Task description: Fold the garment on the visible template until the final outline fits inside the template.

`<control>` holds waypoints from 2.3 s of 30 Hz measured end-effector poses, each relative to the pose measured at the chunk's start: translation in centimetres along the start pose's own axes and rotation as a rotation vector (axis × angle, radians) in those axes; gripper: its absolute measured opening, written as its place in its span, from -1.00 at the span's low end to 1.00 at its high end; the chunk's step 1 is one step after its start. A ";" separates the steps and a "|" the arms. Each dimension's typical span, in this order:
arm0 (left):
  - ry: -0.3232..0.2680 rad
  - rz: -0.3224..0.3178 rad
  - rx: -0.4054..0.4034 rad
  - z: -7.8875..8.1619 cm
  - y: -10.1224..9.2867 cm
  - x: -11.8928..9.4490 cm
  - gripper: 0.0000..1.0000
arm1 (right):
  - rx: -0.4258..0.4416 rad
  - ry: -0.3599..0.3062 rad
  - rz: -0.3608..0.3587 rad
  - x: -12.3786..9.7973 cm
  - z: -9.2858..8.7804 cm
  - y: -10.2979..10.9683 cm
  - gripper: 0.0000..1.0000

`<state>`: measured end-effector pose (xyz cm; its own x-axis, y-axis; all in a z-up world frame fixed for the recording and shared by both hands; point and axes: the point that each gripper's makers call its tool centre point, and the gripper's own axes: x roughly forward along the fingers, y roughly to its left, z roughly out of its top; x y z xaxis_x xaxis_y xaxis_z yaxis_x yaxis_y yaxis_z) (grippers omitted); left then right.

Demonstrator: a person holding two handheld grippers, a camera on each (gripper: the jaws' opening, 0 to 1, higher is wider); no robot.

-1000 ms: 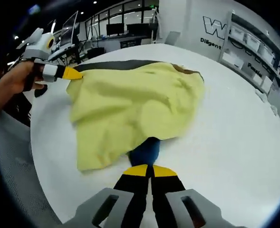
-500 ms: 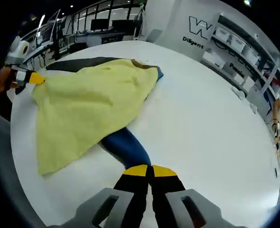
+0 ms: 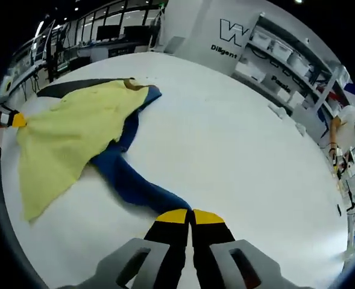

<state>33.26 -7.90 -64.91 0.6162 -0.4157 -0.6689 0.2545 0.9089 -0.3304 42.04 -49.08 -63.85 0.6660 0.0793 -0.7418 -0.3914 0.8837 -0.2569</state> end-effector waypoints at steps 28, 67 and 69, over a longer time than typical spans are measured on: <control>0.062 -0.025 -0.066 -2.2 -0.6 -0.4 -1.00 | 0.157 0.123 -0.147 -1.7 -3.6 -12.2 -1.00; 0.075 -0.043 -0.086 -3.0 -0.8 0.0 -1.00 | 0.493 0.076 -0.245 -0.5 -7.4 -16.5 -0.91; 0.073 -0.046 -0.087 -3.0 -0.8 0.0 -1.00 | 0.563 0.109 -0.169 0.0 -9.0 -15.0 -0.86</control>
<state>30.80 -8.73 -66.64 0.5483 -0.4612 -0.6976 0.2138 0.8838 -0.4162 42.19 -66.53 -65.53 0.6089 -0.1054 -0.7862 0.1313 0.9909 -0.0311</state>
